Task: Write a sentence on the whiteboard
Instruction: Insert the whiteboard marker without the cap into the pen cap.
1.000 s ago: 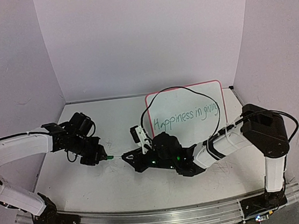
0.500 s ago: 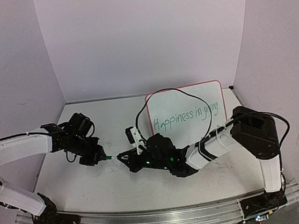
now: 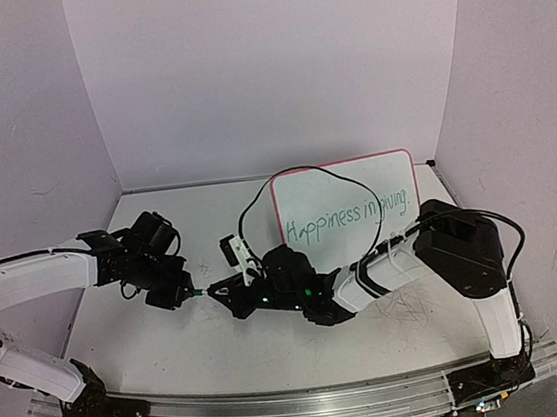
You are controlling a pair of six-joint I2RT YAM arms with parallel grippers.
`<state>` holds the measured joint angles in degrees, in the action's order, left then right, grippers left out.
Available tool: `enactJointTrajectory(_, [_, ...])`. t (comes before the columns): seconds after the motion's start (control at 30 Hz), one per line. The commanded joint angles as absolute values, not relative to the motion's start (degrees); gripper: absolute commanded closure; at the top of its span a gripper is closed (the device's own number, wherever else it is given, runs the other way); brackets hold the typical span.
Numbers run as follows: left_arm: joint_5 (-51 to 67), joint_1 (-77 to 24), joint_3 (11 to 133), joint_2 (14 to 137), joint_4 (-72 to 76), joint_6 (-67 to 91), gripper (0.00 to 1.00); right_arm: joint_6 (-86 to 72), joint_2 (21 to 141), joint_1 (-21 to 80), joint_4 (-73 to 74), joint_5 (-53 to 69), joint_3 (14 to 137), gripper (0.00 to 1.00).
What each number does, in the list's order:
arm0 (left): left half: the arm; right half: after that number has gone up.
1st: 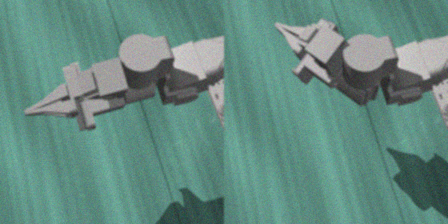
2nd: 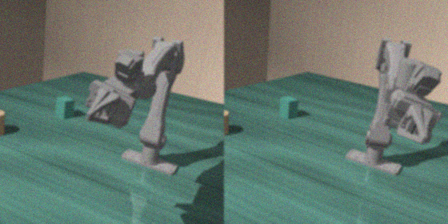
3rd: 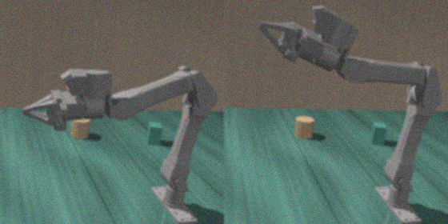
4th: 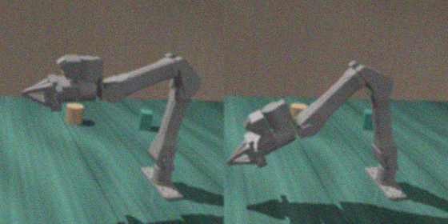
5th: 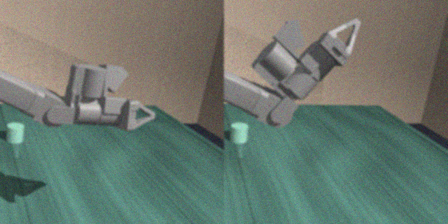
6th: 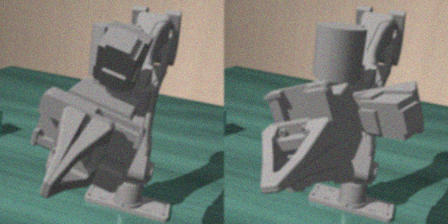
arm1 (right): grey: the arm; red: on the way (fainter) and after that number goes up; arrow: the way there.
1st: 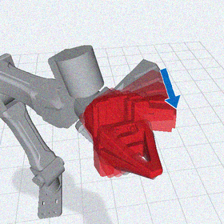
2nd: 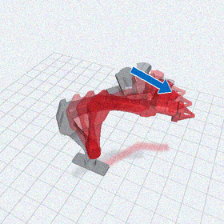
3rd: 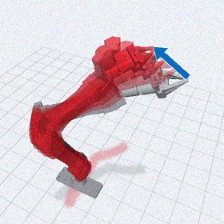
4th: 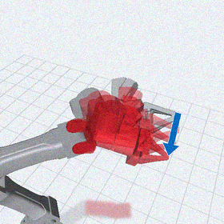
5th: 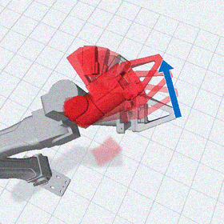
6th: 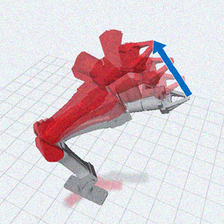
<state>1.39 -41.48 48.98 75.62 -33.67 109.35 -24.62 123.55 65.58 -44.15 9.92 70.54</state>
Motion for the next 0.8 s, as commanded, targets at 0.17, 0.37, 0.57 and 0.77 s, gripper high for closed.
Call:
enactJointTrajectory(0.17, [8.64,-50.39,52.83,73.96,-24.24,113.15,1.0,-21.2,127.99,67.16,-49.48,6.97,78.85,1.0])
enactJointTrajectory(0.37, [3.37,-50.45,50.31,70.78,-24.12,114.77,1.0,-21.46,125.25,67.15,-52.47,6.9,73.2,1.0])
enactJointTrajectory(0.57, [-5.24,-50.2,48.83,69.49,-23.95,113.19,0.85,-19.18,120.21,67.11,-53.13,6.19,65.42,1.0])
enactJointTrajectory(0.77, [-11.62,-47.55,45.37,66.59,-24.04,109.39,0.27,-12.34,111.87,67.07,-50.26,4.22,54.5,1.0])
